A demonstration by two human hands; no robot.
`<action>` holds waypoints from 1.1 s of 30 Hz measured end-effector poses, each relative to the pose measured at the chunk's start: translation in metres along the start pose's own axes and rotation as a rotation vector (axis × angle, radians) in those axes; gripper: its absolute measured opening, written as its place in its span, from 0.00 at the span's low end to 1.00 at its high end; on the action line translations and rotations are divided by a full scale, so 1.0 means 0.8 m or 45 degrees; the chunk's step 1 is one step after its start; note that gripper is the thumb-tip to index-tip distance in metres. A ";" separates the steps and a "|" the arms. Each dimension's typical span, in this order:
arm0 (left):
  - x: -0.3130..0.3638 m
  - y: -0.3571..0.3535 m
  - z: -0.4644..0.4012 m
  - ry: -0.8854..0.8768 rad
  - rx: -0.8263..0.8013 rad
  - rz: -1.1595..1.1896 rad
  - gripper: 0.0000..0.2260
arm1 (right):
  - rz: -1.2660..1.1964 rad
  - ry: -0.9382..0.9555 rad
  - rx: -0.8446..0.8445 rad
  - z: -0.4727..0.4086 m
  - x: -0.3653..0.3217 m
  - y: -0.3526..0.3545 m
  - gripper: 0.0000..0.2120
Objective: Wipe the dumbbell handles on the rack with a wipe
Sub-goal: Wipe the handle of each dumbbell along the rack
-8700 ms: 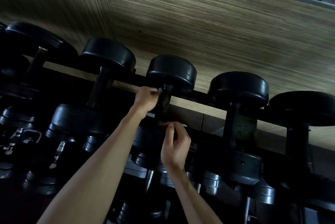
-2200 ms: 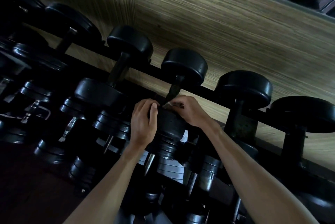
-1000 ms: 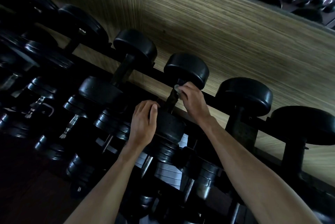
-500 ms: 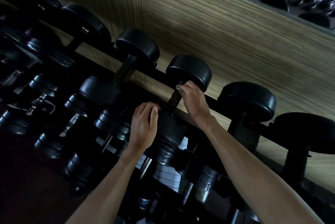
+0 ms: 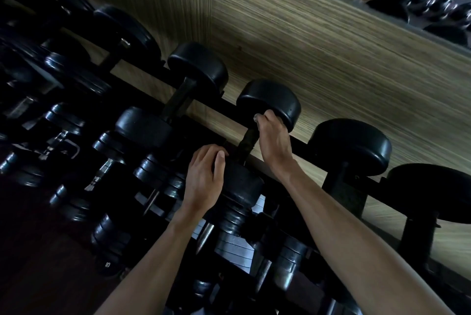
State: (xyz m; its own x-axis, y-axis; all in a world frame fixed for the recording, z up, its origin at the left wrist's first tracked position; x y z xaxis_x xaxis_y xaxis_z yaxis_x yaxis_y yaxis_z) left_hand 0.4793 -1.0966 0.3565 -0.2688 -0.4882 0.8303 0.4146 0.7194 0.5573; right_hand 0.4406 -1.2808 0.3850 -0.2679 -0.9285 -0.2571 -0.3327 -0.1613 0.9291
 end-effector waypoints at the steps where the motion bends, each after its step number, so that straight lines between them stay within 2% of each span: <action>1: 0.001 0.001 0.000 -0.004 0.002 -0.004 0.18 | -0.036 -0.005 -0.018 -0.002 -0.001 -0.003 0.06; 4: 0.003 0.002 0.002 -0.008 -0.006 -0.006 0.18 | -0.204 -0.078 -0.099 -0.004 0.010 0.003 0.09; 8: 0.005 0.007 -0.007 0.073 -0.135 0.031 0.13 | -0.656 -0.226 0.179 0.026 -0.001 0.039 0.10; 11: 0.018 0.020 -0.019 0.222 -0.299 0.170 0.12 | -0.790 -0.242 0.204 0.049 -0.025 0.045 0.10; 13: 0.032 0.030 -0.027 0.230 -0.398 0.266 0.13 | -0.923 -0.289 0.198 0.056 -0.043 0.046 0.09; 17: 0.047 0.054 -0.030 0.258 -0.612 0.576 0.06 | -1.157 -0.416 0.262 0.070 -0.084 0.051 0.09; 22: 0.024 0.107 -0.030 0.320 -0.666 0.708 0.07 | -1.299 -0.532 0.334 0.079 -0.154 0.047 0.09; 27: -0.022 0.178 -0.044 0.431 -0.896 0.900 0.05 | -1.224 -0.627 0.468 0.066 -0.240 0.023 0.07; 33: -0.064 0.272 -0.081 0.426 -1.007 0.830 0.04 | -1.348 -0.696 0.602 0.034 -0.341 -0.011 0.09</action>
State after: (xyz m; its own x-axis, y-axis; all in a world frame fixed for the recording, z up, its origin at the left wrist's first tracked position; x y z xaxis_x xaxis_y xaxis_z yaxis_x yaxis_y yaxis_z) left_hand 0.6398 -0.9470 0.4349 0.4088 -0.3233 0.8535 0.8685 0.4251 -0.2549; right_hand 0.4920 -1.0170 0.4401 0.0256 -0.1453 -0.9891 -0.8674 -0.4951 0.0503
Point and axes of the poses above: each hand's wrist, its own z-axis away from the middle knuckle, its own y-axis out of the back of the hand, x = y × z, the point moved 3 cm from there along -z, towards the middle knuckle, and after that the axes turned 11 degrees about y, right-handed, at the moved point
